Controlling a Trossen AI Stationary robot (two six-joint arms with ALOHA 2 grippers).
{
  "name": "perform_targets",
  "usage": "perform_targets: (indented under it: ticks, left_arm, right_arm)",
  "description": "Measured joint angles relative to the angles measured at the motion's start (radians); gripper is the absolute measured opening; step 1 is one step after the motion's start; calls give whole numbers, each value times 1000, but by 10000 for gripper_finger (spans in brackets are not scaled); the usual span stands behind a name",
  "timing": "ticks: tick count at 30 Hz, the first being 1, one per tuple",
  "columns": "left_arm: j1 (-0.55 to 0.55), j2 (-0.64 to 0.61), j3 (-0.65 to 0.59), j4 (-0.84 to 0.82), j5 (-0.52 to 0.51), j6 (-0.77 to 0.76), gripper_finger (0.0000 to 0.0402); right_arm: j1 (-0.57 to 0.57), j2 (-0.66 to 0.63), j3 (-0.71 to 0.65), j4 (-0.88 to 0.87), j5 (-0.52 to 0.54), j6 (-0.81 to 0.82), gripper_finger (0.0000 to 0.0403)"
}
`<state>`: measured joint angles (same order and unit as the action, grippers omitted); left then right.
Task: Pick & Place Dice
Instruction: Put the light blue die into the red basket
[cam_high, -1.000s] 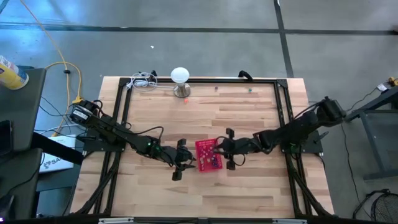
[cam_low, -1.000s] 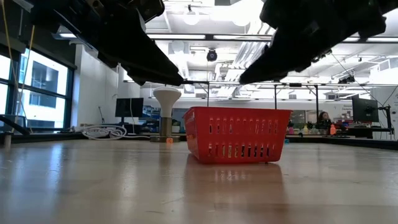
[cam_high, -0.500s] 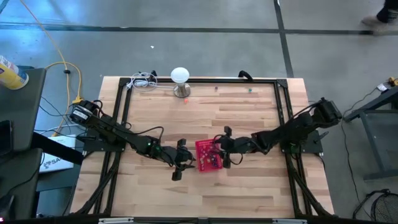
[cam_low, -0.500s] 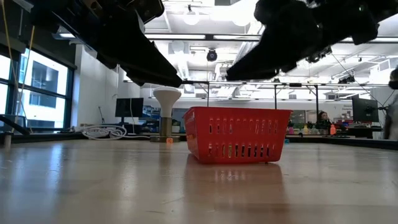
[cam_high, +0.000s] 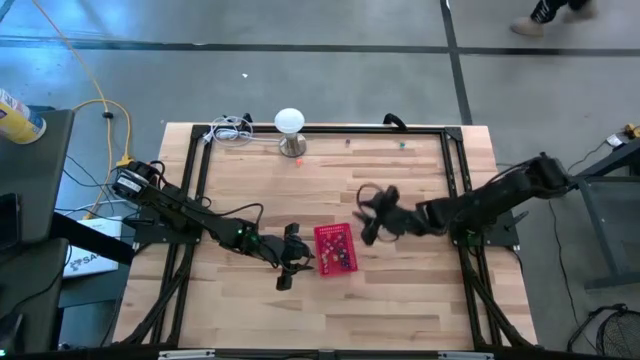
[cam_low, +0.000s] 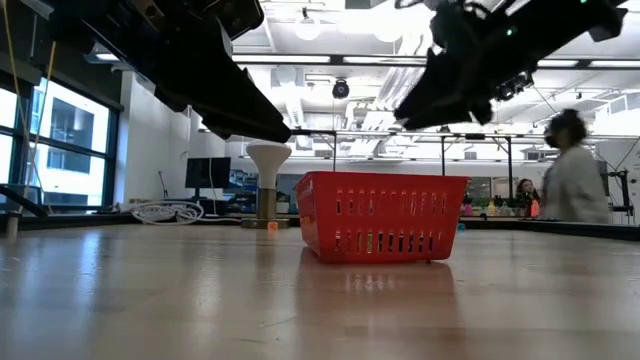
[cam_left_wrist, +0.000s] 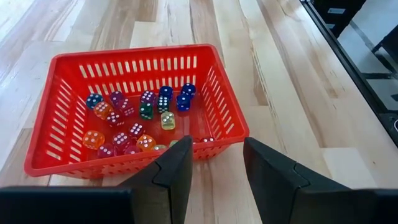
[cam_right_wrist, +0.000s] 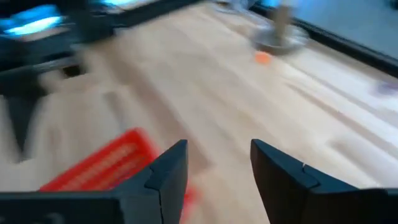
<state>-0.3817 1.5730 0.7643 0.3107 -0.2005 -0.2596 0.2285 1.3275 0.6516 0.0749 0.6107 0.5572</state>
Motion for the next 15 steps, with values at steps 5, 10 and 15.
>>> perform_targets:
  ticks: [5, 10, 15]
  left_arm:
    - [0, 0, 0, 3, -1, -1, 138]
    - [0, 0, 0, 12, -4, -2, 138]
    - [0, 0, 0, 12, -4, -3, 138]
  right_arm:
    - [-192, -72, 0, -267, -17, 97, 159]
    - [-472, -73, 0, -331, -170, 66, 182]
    - [-734, -46, 0, -330, -323, 20, 225]
